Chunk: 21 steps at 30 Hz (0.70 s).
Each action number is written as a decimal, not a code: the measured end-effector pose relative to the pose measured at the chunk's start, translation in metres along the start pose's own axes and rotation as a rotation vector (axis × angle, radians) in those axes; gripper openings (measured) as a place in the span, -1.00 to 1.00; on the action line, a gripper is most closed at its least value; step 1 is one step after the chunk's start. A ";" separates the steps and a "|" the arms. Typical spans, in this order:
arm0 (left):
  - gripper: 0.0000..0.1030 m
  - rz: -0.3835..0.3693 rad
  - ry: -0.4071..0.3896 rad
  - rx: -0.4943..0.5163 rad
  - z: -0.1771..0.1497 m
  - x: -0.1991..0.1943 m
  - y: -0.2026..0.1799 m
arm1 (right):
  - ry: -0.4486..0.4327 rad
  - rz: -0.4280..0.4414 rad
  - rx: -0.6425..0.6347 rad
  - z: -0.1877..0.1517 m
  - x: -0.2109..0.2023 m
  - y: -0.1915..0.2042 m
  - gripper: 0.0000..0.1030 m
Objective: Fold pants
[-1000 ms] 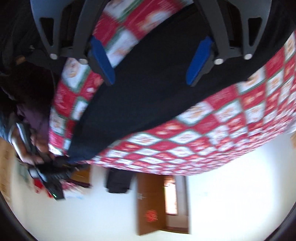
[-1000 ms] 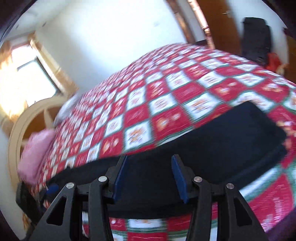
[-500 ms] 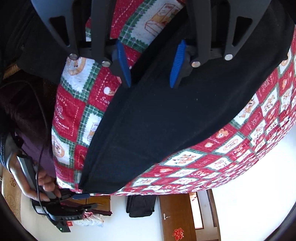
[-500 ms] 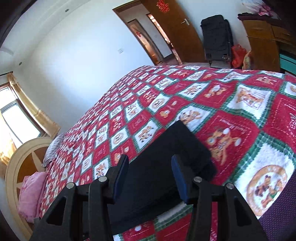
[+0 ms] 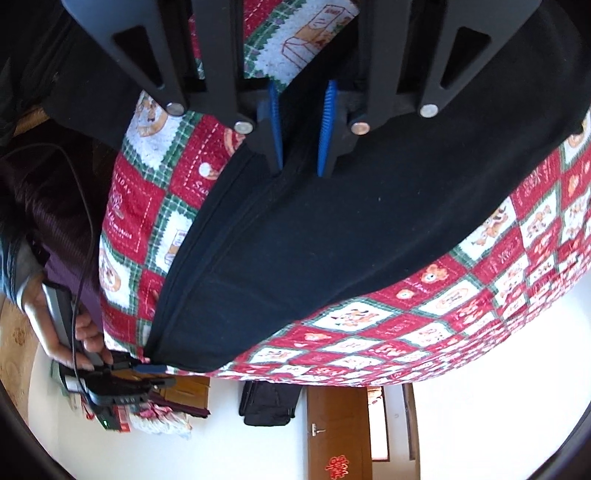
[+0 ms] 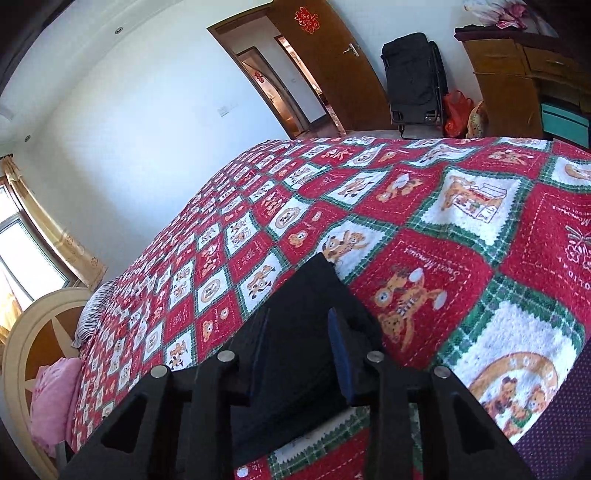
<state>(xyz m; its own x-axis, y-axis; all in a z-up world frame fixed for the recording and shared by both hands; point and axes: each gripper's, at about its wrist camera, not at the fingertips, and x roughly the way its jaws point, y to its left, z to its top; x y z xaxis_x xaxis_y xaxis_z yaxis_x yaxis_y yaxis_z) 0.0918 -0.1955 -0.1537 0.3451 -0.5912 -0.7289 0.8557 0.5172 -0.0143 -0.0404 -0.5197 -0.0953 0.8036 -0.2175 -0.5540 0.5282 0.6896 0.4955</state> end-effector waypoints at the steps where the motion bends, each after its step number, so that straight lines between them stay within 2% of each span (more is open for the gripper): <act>1: -0.62 -0.001 0.000 -0.002 0.000 0.001 0.000 | 0.004 0.005 0.004 0.001 0.000 -0.001 -0.35; 6: -0.62 -0.005 -0.006 -0.001 0.000 0.001 0.000 | 0.004 -0.009 0.039 0.002 -0.001 -0.010 -0.34; 8: -0.71 -0.009 -0.010 -0.006 0.000 0.001 0.001 | 0.001 -0.001 0.062 0.003 -0.002 -0.014 -0.34; 12: -0.71 -0.011 -0.011 -0.010 0.000 0.001 0.002 | -0.004 0.008 0.100 0.005 -0.008 -0.021 -0.34; 21: -0.74 -0.023 -0.012 -0.029 -0.001 0.003 0.002 | -0.032 -0.103 0.096 0.005 -0.015 -0.025 -0.34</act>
<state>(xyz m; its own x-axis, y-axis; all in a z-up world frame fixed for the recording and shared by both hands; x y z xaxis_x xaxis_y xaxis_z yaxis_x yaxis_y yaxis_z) 0.0943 -0.1951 -0.1564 0.3300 -0.6107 -0.7199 0.8522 0.5207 -0.0511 -0.0643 -0.5376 -0.0958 0.7514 -0.3062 -0.5845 0.6306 0.5940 0.4995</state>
